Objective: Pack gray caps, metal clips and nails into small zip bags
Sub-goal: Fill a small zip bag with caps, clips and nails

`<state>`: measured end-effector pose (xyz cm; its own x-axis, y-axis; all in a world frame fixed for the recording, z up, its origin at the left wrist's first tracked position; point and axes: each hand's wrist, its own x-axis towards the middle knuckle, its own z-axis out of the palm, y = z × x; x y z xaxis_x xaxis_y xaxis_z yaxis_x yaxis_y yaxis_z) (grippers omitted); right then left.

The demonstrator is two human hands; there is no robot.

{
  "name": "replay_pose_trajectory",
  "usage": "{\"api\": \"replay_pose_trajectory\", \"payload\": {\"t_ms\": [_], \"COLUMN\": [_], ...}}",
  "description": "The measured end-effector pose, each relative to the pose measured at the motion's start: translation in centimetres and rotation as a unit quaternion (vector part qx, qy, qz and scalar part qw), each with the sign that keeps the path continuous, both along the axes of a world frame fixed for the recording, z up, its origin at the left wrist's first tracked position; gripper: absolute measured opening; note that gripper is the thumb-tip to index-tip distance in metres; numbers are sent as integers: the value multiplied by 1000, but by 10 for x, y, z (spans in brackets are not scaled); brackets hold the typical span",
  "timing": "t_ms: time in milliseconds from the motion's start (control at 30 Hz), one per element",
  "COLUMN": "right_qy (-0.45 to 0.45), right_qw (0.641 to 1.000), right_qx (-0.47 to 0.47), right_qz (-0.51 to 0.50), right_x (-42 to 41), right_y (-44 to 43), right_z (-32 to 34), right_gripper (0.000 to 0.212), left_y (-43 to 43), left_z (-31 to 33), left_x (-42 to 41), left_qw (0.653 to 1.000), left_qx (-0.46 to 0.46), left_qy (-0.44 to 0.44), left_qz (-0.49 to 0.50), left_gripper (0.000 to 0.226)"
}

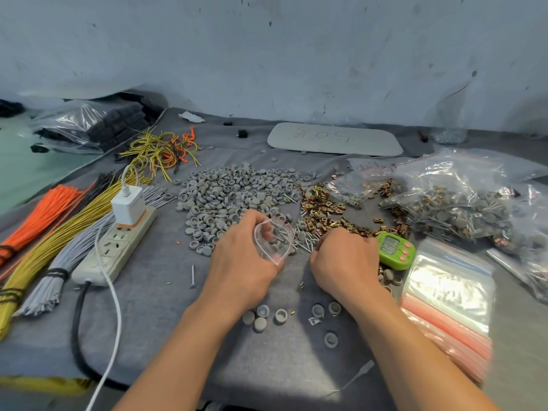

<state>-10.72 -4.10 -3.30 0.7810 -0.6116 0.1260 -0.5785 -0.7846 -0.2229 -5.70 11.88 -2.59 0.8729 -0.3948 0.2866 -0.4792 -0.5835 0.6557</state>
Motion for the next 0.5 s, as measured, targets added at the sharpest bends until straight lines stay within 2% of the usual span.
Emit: {"api": "replay_pose_trajectory", "payload": {"t_ms": [133,233,400,500], "right_qy": [-5,-22,-38,-137], "right_qw": [1000,1000,998,990], "right_qx": [-13,-5,-4,37], "right_qz": [-18,-20,-41,-26], "right_x": [1,5,1,-6], "right_y": [3,8,11,6], "right_z": [-4,-6,0,10], "right_gripper": [33,17,11,14], "left_y": [1,1,2,3], "left_z": [-1,-1,-1,-2], "left_x": [0,-1,-1,1], "left_qw": [1000,1000,1000,1000], "left_qx": [-2,-3,-1,1], "left_qy": [8,9,8,11], "left_qz": [2,0,1,3], "left_gripper": [44,43,41,41]}}
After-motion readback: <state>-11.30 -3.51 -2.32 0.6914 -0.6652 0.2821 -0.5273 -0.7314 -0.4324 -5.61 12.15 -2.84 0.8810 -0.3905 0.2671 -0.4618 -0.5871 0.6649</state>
